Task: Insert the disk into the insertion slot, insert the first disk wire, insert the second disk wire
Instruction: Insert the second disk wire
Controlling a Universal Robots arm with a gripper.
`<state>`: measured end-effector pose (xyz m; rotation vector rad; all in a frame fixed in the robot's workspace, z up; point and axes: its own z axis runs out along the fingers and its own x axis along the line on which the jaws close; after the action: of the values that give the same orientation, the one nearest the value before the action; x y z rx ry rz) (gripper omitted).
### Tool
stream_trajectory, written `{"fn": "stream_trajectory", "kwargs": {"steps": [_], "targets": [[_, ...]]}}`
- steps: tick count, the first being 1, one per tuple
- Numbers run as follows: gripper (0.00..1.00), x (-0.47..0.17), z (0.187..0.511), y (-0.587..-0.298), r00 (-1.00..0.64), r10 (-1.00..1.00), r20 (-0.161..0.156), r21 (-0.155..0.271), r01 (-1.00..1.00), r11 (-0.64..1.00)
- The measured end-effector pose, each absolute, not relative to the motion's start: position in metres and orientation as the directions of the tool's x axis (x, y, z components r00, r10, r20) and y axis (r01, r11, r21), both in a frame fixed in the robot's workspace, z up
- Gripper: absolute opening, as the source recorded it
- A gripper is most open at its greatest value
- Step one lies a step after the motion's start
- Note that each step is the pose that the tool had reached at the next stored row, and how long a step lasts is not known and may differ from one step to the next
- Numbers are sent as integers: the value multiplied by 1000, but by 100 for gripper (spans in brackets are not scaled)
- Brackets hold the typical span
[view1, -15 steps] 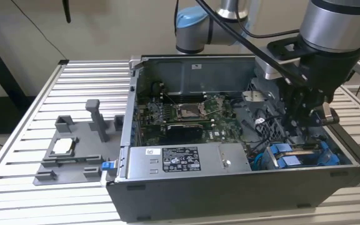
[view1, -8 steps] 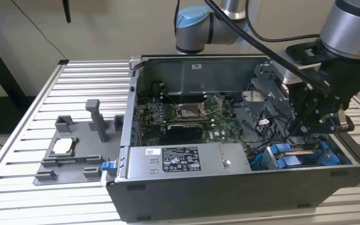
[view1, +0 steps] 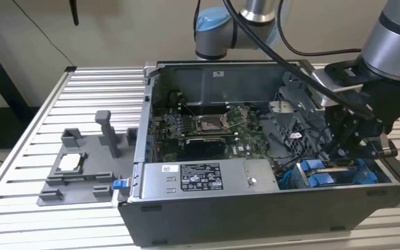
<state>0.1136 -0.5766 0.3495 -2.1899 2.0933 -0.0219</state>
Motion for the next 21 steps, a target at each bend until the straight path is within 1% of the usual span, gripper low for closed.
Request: {"fn": "stream_trajectory", "kwargs": {"steps": [10, 21], "targets": [[16, 116, 344, -576, -34, -997, -67, -91, -995, 40], [16, 117, 341, -573, -73, -995, -67, -91, -993, 79]]}}
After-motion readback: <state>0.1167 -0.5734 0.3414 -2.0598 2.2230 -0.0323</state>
